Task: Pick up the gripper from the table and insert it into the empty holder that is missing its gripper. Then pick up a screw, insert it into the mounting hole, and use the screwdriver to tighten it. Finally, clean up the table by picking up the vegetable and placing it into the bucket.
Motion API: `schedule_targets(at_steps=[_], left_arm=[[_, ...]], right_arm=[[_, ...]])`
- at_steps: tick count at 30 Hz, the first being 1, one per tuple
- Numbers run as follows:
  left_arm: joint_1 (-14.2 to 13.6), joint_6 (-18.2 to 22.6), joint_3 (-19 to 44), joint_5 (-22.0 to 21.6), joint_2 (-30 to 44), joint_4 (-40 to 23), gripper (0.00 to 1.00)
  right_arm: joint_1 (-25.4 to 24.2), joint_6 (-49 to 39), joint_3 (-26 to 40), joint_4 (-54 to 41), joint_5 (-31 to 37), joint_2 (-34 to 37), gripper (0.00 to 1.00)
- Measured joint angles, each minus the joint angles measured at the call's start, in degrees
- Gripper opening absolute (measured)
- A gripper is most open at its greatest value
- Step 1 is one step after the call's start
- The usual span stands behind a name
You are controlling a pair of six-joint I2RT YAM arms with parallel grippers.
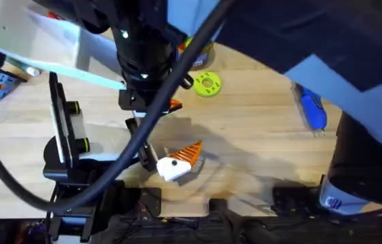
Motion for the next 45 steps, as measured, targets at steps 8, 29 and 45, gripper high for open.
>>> schedule_targets(at_steps=[8, 29, 45], left_arm=[[0.0, 0.0, 0.0, 0.0, 0.0, 0.0, 0.985], [0.0, -0.1, 0.0, 0.0, 0.0, 0.0, 0.985], [0.0, 0.0, 0.0, 0.0, 0.0, 0.0, 0.985]], right_arm=[[0.0, 0.0, 0.0, -0.1, 0.0, 0.0, 0.006], [0.0, 0.0, 0.3, -0.2, 0.0, 0.4, 0.006], [0.0, 0.2, 0.6, -0.7, 0.0, 2.1, 0.006]])
